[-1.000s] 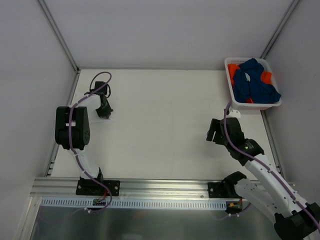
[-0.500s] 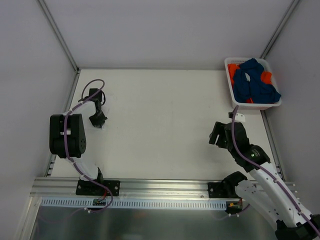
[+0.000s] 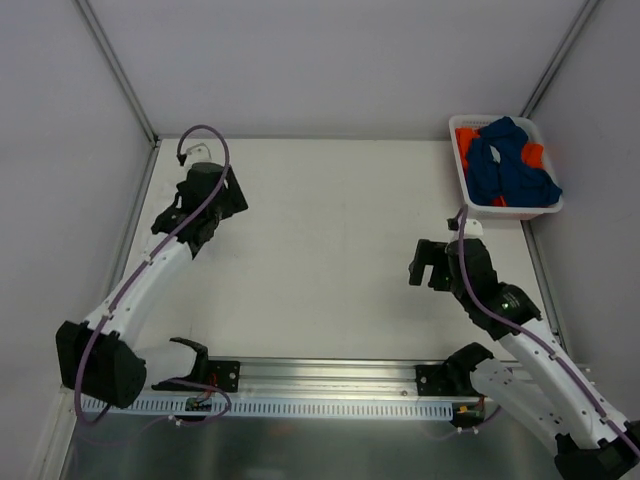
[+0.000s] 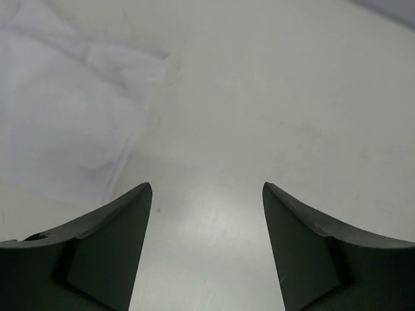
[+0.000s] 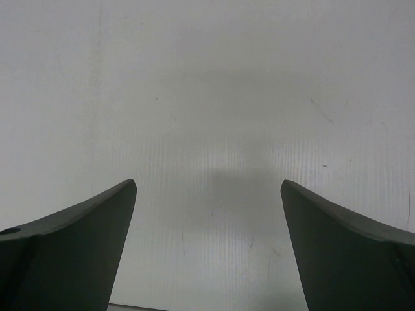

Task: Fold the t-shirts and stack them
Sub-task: Neatly place the folded tshirt to the corner

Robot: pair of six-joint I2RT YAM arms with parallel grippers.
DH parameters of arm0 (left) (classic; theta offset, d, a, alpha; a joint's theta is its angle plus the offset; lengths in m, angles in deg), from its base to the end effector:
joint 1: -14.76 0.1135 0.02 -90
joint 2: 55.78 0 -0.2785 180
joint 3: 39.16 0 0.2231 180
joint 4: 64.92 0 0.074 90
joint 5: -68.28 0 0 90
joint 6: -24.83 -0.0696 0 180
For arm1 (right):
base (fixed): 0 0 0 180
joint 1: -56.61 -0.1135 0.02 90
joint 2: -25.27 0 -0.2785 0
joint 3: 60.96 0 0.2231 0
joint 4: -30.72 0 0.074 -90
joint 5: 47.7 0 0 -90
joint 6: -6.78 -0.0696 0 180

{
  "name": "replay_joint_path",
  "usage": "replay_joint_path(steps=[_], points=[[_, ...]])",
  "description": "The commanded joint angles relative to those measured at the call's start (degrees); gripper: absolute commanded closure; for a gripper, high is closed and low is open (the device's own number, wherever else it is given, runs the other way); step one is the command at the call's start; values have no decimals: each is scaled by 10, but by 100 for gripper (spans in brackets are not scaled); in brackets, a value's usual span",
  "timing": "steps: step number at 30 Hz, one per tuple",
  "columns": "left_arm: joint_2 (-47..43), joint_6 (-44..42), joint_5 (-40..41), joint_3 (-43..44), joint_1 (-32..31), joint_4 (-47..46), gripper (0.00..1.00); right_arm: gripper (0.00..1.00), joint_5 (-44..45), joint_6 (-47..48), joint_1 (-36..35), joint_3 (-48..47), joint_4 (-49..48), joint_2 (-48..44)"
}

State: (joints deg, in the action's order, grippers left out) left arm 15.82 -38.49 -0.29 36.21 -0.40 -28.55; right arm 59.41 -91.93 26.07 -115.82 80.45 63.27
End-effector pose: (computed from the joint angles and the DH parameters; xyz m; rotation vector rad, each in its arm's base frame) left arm 0.2688 -0.0465 0.3177 -0.4242 2.0530 -0.0391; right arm 0.1242 0.0495 0.2734 -0.2299 2.1048 0.0869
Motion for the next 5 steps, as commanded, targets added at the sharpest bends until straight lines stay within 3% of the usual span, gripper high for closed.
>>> replay_joint_path(steps=[1, 5], points=[[-76, -30, -9, 18, -50, -47, 30, 0, 2, 40, -13, -48, -13, 6], [-95, -29, -81, -36, -96, -91, 32, 0, 41, 51, -37, -42, -30, 25]])
